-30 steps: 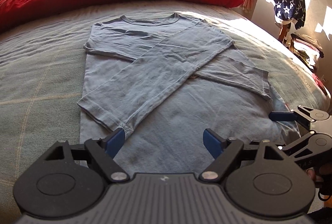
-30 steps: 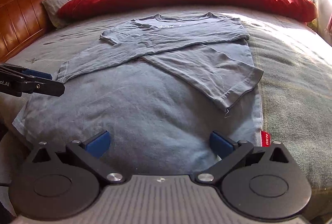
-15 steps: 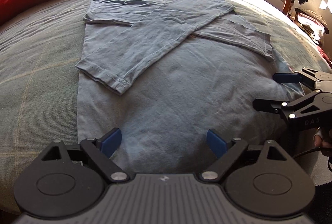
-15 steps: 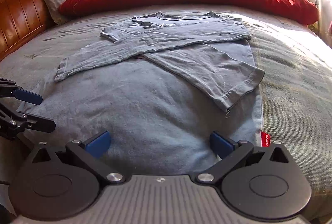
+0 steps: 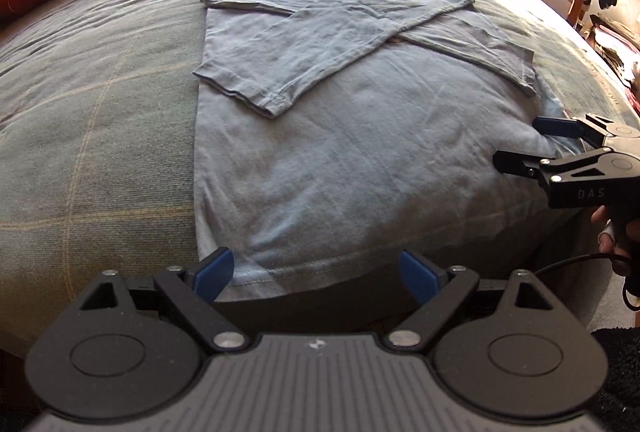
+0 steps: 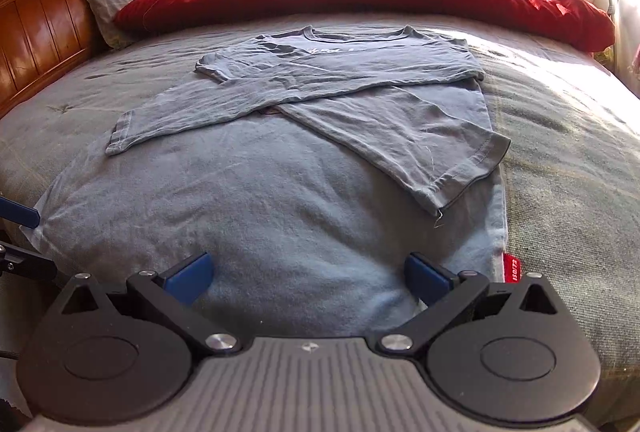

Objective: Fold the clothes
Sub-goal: 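Move both open grippers down toward the shirt hem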

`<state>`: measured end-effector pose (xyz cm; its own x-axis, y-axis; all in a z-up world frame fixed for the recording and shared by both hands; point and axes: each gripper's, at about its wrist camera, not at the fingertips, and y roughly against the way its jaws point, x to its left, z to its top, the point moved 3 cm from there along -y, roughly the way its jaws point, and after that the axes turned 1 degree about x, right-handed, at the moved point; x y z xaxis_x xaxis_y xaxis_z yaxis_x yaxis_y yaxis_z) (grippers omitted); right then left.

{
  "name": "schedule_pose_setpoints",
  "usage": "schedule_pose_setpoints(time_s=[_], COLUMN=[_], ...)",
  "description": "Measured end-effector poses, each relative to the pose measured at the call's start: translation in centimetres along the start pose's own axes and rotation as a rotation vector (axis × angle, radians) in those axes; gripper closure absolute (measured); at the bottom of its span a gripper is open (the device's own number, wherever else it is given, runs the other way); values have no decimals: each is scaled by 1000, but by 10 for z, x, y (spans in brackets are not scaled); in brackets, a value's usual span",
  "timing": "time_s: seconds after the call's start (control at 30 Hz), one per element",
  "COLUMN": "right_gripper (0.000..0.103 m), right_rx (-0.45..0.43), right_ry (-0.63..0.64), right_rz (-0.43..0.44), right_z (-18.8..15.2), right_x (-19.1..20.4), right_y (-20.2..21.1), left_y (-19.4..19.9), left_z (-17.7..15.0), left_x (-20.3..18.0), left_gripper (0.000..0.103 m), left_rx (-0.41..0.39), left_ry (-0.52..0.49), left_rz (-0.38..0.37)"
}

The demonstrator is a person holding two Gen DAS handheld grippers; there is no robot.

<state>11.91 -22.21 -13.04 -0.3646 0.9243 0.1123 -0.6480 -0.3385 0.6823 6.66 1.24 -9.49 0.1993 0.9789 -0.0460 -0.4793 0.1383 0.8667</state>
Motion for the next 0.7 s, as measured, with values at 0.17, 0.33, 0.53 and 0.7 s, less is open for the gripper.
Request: schedule_pose_setpoints(time_s=[0.17,0.33,0.53,0.7], right_gripper=[0,0,0,0], right_rx=[1,-3,-4,-4], right_ry=[8,12,19,20], right_rz=[-9,-9,-11,-13], right_z=[0,-2,-2,-2], right_x=[1,1,2,2], right_y=[0,1,1,1], left_y=[3,-7,11,7], left_z=[2,-14,-13,-2], left_x=[-1,6,13,5], left_gripper=[13,13,13,13], left_rx=[-11,62,10,-14], left_ry=[-2,35,63,34], left_rz=[-56,-39,-23,-26])
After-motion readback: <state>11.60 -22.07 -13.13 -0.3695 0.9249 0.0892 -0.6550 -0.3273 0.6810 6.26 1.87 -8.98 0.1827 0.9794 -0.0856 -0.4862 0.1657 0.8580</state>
